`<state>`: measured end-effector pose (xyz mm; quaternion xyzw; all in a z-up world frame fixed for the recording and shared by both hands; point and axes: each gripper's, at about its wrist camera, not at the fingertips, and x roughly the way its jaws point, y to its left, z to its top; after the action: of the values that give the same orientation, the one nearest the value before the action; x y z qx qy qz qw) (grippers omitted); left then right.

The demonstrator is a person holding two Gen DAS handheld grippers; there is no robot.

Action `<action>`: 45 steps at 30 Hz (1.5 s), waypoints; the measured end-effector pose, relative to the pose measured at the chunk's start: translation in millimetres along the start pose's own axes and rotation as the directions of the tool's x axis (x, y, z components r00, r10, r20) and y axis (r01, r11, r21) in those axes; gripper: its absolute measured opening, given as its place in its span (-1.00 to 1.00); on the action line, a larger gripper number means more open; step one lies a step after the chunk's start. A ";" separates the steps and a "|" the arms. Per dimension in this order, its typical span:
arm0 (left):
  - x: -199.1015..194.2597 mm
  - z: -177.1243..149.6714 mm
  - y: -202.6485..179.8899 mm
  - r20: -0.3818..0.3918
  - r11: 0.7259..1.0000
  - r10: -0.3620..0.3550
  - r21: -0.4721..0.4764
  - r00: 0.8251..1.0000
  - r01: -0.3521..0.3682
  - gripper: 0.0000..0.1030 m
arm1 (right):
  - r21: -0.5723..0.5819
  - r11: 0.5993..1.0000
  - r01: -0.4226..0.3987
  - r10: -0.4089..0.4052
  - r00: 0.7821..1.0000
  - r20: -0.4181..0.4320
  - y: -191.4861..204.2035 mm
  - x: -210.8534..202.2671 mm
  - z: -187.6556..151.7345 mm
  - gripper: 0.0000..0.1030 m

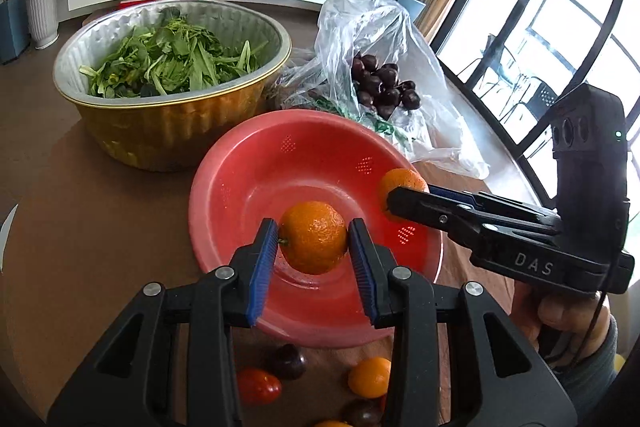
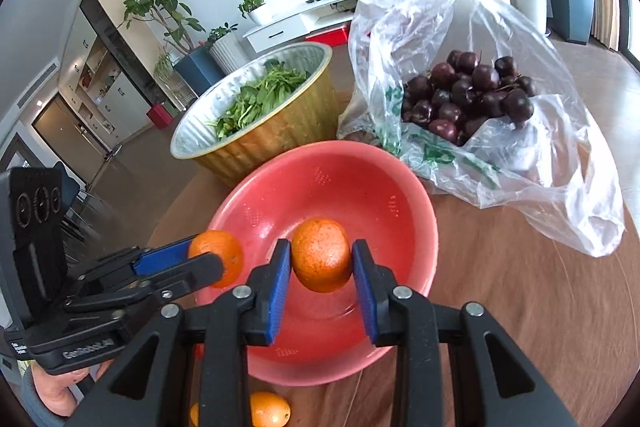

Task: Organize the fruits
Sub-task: 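Carry both oranges into the red bowl and open both tools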

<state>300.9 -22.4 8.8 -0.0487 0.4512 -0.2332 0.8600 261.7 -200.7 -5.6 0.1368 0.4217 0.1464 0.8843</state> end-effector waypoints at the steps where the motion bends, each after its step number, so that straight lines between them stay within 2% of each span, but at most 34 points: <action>1: 8.7 -0.5 0.1 -0.011 1.000 0.007 0.007 1.000 -0.007 -0.33 | -0.009 1.000 0.004 -0.004 1.000 -0.003 -0.6 2.5 -1.7 -0.35; 8: 42.7 -6.2 -0.1 -0.071 0.997 0.061 0.051 0.996 -0.058 -0.33 | -0.049 0.997 0.051 -0.053 0.998 -0.028 -7.2 18.1 -5.7 -0.35; 14: 57.6 -6.1 -10.4 -0.086 0.988 0.110 0.115 0.990 -0.100 -0.33 | -0.143 0.984 0.106 -0.110 0.994 -0.022 3.0 27.0 -10.5 -0.32; 23: 69.5 -4.6 -17.6 -0.092 0.965 0.185 0.203 0.978 -0.164 -0.32 | -0.177 0.976 0.129 -0.132 0.991 -0.007 4.9 29.1 -10.6 -0.32; 27: 69.0 -6.3 -20.0 -0.092 0.959 0.202 0.218 0.975 -0.178 -0.31 | -0.184 0.974 0.131 -0.134 0.991 -0.003 5.1 29.1 -11.1 -0.28; 28: 70.3 -6.5 -21.6 -0.094 0.956 0.210 0.228 0.973 -0.184 -0.31 | -0.180 0.976 0.124 -0.126 0.992 -0.003 4.6 29.5 -11.3 -0.20; 29: 70.2 -7.3 -22.3 -0.094 0.954 0.214 0.235 0.972 -0.187 -0.26 | -0.173 0.979 0.108 -0.111 0.994 -0.004 3.9 29.7 -11.4 -0.17; 30: 70.3 -8.2 -23.1 -0.097 0.954 0.209 0.239 0.973 -0.181 -0.12 | -0.171 0.980 0.101 -0.103 0.995 -0.002 3.7 29.6 -11.3 -0.13; 34: 69.2 -9.9 -27.9 -0.089 0.954 0.197 0.247 0.976 -0.170 0.13 | -0.175 0.979 0.102 -0.103 0.995 0.001 4.2 28.7 -12.0 -0.11; 39: 58.5 -9.2 -23.9 -0.081 0.961 0.188 0.222 0.979 -0.167 0.18 | -0.168 0.981 0.096 -0.096 0.995 0.010 3.4 23.2 -10.5 -0.11; 43: 29.1 -8.2 -15.8 -0.035 0.970 0.180 0.172 0.983 -0.171 0.20 | -0.148 0.986 0.076 -0.071 0.997 0.040 0.1 12.7 -8.6 -0.08; 45: 9.4 -11.0 -11.8 -0.008 0.977 0.164 0.136 0.986 -0.162 0.33 | -0.133 0.990 0.057 -0.050 0.997 0.057 -1.6 5.9 -7.0 -0.02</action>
<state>292.5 -35.7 -1.2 0.0490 0.4450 -0.1924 0.8733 260.0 -199.1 -14.6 0.0696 0.3905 0.1469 0.9061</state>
